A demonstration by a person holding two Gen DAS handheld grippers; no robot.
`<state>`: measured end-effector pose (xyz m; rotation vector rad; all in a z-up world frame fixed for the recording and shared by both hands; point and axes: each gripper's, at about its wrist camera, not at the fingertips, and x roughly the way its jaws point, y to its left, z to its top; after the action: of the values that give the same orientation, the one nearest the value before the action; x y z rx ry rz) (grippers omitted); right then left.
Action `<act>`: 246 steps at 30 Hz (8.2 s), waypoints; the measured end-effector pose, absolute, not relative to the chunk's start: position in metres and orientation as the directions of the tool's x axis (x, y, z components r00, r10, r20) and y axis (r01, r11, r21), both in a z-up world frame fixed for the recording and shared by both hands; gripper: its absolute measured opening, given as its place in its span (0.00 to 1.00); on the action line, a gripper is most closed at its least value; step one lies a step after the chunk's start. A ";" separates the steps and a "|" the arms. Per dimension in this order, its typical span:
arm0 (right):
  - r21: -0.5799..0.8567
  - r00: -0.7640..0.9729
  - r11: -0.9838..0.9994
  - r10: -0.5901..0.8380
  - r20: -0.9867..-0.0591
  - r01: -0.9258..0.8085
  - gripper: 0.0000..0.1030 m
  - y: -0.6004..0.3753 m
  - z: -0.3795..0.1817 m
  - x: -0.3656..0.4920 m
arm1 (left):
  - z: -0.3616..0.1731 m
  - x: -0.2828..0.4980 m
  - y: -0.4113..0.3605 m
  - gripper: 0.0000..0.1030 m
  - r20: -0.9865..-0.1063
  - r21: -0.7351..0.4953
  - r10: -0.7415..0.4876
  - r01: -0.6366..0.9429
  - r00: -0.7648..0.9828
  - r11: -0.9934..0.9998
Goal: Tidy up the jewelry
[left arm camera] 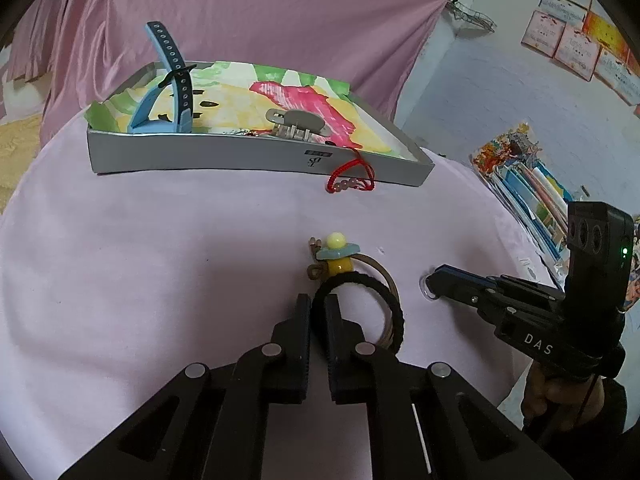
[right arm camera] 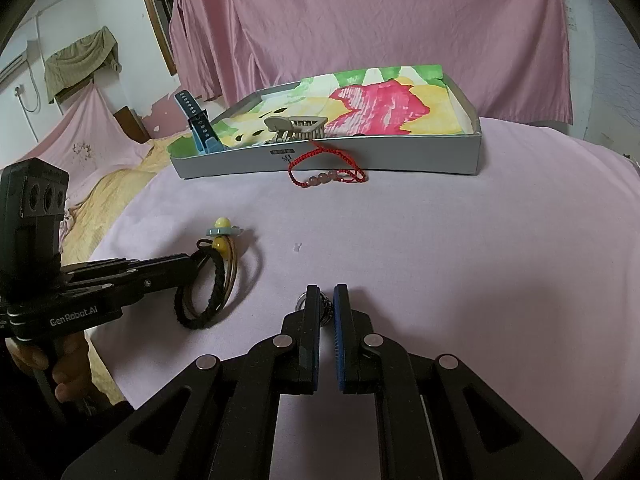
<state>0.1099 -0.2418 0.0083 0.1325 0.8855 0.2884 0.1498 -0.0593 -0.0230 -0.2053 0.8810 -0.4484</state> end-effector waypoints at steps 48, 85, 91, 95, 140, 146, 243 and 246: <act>0.245 0.686 0.958 0.279 -0.672 -0.150 0.05 -0.248 0.033 0.243 | 0.022 0.270 -0.041 0.05 -0.603 -0.268 -0.265 0.122 0.752 0.956; 0.216 0.704 0.969 0.236 -0.669 -0.120 0.22 -0.250 0.028 0.240 | 0.014 0.274 -0.050 0.35 -0.626 -0.212 -0.233 0.125 0.744 0.969; 0.215 0.763 0.971 0.215 -0.609 -0.102 0.31 -0.255 0.041 0.215 | 0.023 0.257 -0.048 0.59 -0.581 -0.221 -0.242 0.135 0.777 0.966; 0.208 0.808 0.974 0.191 -0.557 -0.087 0.54 -0.260 0.052 0.192 | 0.030 0.240 -0.044 0.74 -0.530 -0.241 -0.258 0.148 0.808 0.959; 0.127 0.924 0.992 0.051 -0.378 -0.003 0.89 -0.281 0.043 0.038 | 0.002 0.097 -0.052 1.00 -0.423 -0.194 -0.262 0.196 0.868 0.961; 0.127 0.904 0.992 0.066 -0.422 -0.013 0.89 -0.287 0.047 0.052 | -0.002 0.109 -0.055 0.99 -0.472 -0.231 -0.305 0.218 0.827 0.948; 0.273 0.664 0.946 0.317 -0.677 -0.174 0.07 -0.238 0.037 0.190 | 0.043 0.209 -0.049 0.03 -0.567 -0.294 -0.382 0.255 0.730 0.921; 0.267 0.689 0.949 0.307 -0.656 -0.169 0.07 -0.243 0.045 0.191 | 0.052 0.216 -0.049 0.03 -0.540 -0.290 -0.378 0.256 0.752 0.922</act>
<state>0.1914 -0.2430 0.0453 0.1916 0.7658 0.2681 0.2160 -0.0495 0.0520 -0.2035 0.6307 -0.3484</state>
